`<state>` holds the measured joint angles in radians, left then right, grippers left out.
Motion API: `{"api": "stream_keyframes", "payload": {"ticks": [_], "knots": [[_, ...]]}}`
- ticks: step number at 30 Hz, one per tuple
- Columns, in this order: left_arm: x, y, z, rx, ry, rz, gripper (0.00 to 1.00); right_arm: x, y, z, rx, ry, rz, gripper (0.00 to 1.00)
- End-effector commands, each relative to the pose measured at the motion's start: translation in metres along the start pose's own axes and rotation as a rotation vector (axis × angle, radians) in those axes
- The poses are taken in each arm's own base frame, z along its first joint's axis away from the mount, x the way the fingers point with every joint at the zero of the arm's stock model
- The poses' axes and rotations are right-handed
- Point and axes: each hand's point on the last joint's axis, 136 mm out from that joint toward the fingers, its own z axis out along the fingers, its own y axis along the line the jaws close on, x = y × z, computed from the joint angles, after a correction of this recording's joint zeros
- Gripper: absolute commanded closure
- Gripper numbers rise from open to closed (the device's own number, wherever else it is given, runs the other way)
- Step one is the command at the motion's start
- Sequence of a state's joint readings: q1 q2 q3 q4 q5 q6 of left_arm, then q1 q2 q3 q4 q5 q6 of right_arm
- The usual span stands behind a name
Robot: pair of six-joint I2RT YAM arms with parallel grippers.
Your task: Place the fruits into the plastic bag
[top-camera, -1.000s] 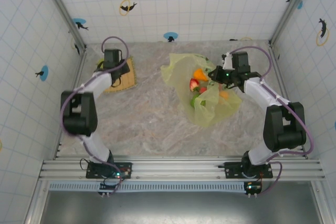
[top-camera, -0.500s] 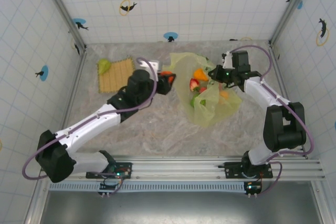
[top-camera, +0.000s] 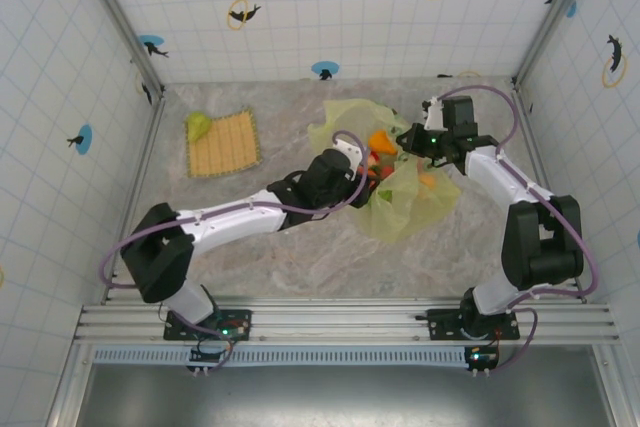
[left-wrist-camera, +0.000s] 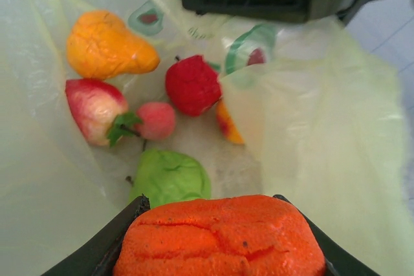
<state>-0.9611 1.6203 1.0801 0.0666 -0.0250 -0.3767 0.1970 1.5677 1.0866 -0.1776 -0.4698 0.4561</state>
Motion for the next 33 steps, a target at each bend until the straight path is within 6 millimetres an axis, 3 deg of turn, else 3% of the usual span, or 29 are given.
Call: {"api": "stream_keyframes", "payload": {"ticks": [1,6,15,27,33], "knots": [[-0.014,0.021,0.011,-0.117,-0.022,0.048,0.54,-0.011,0.019,-0.014,-0.035,-0.029,-0.045,1.0],[-0.017,0.044,0.035,-0.17,0.001,0.039,0.54,-0.009,0.019,-0.016,-0.036,-0.032,-0.056,1.0],[-0.028,0.064,0.08,-0.193,0.001,0.028,0.53,-0.009,0.02,-0.015,-0.045,-0.033,-0.044,1.0],[-0.023,0.094,0.115,-0.329,0.007,0.107,0.48,-0.013,0.021,-0.016,-0.045,-0.032,-0.041,1.0],[-0.028,0.097,0.116,-0.351,-0.011,0.106,0.38,-0.013,0.015,-0.02,-0.027,-0.03,-0.041,1.0]]}}
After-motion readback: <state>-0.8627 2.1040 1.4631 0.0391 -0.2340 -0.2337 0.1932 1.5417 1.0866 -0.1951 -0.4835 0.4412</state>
